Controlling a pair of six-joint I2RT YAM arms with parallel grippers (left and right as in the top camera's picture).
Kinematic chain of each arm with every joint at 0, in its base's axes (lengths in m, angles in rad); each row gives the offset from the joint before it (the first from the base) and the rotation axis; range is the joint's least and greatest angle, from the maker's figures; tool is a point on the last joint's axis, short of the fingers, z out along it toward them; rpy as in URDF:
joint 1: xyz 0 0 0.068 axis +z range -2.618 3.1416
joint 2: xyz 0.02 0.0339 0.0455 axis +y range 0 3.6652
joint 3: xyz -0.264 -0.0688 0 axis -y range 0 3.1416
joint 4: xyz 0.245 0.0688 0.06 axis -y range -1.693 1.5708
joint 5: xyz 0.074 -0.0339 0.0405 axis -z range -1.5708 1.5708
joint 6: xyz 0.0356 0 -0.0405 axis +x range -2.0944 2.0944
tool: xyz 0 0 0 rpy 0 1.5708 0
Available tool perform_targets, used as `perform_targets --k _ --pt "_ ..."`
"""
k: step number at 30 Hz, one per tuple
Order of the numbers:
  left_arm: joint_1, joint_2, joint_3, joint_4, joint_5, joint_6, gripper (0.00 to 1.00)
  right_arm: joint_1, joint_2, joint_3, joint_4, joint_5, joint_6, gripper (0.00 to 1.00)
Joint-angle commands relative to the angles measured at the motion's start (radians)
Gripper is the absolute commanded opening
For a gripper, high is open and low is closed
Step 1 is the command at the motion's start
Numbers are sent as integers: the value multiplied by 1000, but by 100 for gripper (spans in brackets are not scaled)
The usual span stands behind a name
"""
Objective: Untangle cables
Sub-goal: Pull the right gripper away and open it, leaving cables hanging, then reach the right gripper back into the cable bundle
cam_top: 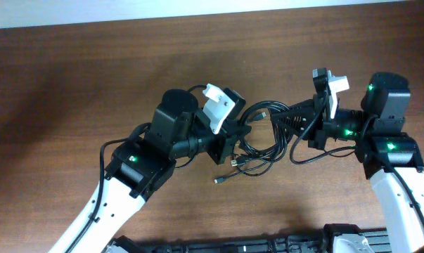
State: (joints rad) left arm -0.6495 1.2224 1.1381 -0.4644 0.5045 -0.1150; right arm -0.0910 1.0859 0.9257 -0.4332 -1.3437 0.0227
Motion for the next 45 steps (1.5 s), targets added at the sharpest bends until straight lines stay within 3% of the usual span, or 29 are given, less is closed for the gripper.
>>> perform_targets --k 1,9,15,22,26,29,34,37,42,45 --pt "16 -10 12 6 -4 42 0 6 0 11 -50 170 0 4" --pt "97 -59 12 1 8 43 0 6 0 11 -156 441 -40 8" --pt "97 -68 12 -10 132 113 0 6 0 11 -166 511 -40 12" --pt "97 -68 12 -24 127 127 0 6 0 11 -187 570 -40 14" --pt "97 -67 12 -25 16 130 0 6 0 11 -197 558 -40 16" --pt "97 -63 12 -40 -185 40 0 6 0 11 -201 482 -41 31" --pt "97 -63 12 -23 -241 -45 0 6 0 11 -203 407 -42 60" --pt "96 -63 12 -18 -200 -56 0 6 0 11 -180 347 -42 65" --pt "80 -63 12 0 -7 -56 0 6 0 11 -172 369 -45 69" --pt "40 -63 12 3 5 -56 0 6 0 11 -174 392 -45 71"
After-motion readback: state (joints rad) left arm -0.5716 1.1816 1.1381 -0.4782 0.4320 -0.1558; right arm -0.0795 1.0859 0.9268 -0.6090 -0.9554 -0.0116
